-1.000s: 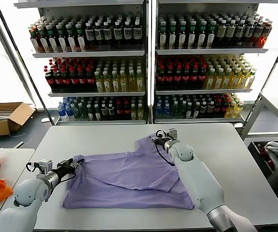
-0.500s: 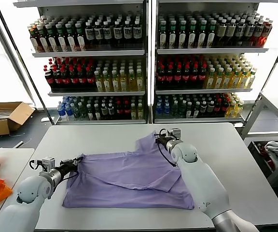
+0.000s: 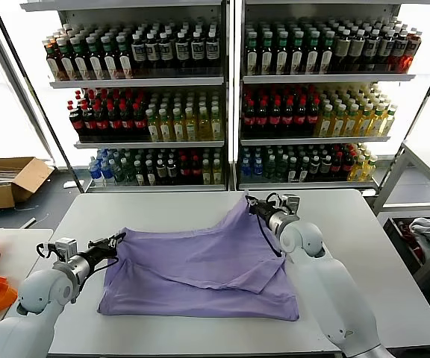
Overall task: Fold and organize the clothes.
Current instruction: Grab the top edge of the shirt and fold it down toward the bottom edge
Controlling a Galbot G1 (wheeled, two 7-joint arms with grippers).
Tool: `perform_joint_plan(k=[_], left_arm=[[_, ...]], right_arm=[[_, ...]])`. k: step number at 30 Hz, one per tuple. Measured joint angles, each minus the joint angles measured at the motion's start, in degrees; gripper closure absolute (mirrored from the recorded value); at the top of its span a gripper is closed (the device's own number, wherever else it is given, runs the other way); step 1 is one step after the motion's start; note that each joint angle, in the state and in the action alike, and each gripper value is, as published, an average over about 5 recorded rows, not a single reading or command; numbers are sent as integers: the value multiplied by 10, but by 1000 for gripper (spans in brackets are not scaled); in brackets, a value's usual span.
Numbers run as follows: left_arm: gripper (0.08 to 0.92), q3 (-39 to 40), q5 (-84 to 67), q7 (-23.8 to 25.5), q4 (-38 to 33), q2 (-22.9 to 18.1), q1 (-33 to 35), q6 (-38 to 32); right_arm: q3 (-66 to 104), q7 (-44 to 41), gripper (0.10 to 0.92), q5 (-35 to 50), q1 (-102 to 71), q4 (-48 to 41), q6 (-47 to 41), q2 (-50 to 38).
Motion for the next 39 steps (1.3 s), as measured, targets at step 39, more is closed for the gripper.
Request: perform_joint_plan(k=[39], left_arm=[[913, -143, 27, 26, -227, -49, 269, -26]], right_arm=[[184, 2, 918, 16, -483, 390, 28, -73]])
